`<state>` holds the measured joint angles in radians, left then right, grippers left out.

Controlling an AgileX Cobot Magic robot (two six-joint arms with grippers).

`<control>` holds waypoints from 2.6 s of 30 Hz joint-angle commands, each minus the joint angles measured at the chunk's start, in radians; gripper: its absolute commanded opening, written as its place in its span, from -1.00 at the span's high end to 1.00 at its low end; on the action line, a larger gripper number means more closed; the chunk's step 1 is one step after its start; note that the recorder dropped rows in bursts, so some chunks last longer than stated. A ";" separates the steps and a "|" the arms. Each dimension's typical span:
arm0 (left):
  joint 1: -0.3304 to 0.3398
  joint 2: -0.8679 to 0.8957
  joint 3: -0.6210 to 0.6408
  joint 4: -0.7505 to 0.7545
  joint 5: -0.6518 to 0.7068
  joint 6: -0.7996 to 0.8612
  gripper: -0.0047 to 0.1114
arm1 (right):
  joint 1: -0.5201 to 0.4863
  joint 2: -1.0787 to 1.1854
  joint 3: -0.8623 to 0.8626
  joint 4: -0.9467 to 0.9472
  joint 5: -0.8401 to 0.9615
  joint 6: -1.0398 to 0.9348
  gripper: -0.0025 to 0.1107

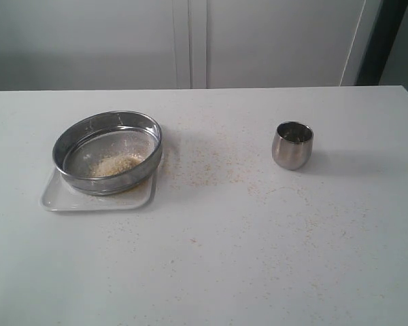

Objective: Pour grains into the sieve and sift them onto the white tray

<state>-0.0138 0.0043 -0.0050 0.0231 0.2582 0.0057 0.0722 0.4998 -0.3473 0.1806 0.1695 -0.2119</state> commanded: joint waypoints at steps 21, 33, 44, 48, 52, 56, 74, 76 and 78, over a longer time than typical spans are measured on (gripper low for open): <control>0.003 -0.004 0.005 -0.007 -0.002 0.003 0.92 | -0.003 0.189 -0.045 0.003 0.112 -0.022 0.96; 0.003 -0.004 0.005 -0.007 -0.002 0.003 0.92 | -0.003 0.189 -0.045 0.006 0.114 -0.020 0.96; 0.003 -0.004 0.005 0.001 -0.005 0.003 0.92 | -0.003 0.189 -0.045 0.006 0.114 -0.020 0.96; 0.003 -0.004 0.005 0.001 -0.005 0.003 0.92 | -0.003 0.189 -0.045 0.006 0.114 -0.020 0.96; 0.003 -0.004 0.005 0.010 -0.011 0.003 0.92 | -0.003 0.189 -0.045 0.006 0.114 -0.020 0.96; 0.003 -0.004 0.005 0.010 -0.066 -0.006 0.92 | -0.003 0.189 -0.045 0.006 0.114 -0.020 0.96; 0.003 -0.004 0.005 -0.130 -0.433 -0.421 0.92 | -0.003 0.189 -0.045 0.006 0.116 -0.020 0.96; 0.003 -0.004 0.005 -0.126 -0.566 -0.412 0.92 | -0.003 0.189 -0.045 0.006 0.116 -0.020 0.96; 0.003 -0.004 0.005 -0.127 -0.671 -0.385 0.92 | -0.003 0.189 -0.045 0.006 0.116 -0.020 0.96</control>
<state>-0.0138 0.0043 -0.0043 -0.0925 -0.2374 -0.3737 0.0722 0.6891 -0.3874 0.1832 0.2852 -0.2270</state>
